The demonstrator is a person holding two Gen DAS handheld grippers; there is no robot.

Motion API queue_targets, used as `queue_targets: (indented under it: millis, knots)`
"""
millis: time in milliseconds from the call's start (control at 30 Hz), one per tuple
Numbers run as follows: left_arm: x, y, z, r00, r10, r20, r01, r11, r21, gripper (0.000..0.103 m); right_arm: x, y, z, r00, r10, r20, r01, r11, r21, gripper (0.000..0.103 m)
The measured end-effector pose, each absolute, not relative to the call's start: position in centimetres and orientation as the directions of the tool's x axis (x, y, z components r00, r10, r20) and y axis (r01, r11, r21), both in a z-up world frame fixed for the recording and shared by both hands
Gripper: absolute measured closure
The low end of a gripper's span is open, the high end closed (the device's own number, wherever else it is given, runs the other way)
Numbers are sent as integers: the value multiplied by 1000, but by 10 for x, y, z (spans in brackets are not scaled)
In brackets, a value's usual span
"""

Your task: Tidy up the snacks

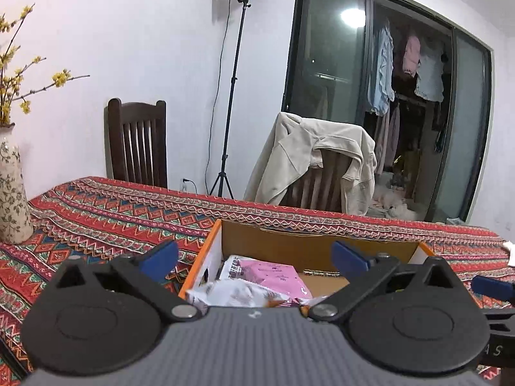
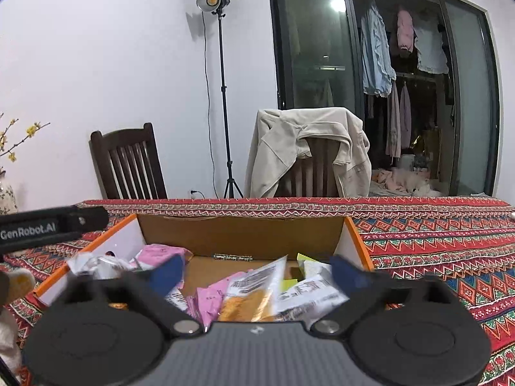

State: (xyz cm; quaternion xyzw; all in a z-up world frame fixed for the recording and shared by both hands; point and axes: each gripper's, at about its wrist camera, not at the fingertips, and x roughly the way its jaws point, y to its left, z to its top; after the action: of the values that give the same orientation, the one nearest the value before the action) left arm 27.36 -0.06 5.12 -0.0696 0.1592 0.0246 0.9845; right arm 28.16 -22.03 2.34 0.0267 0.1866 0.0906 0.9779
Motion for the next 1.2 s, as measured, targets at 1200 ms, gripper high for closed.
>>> queue_targets:
  millis: [1200]
  knots:
    - [69, 18, 61, 957, -61, -283, 33, 994, -105, 0, 74, -246, 42, 911, 256, -324, -253, 966, 55, 0]
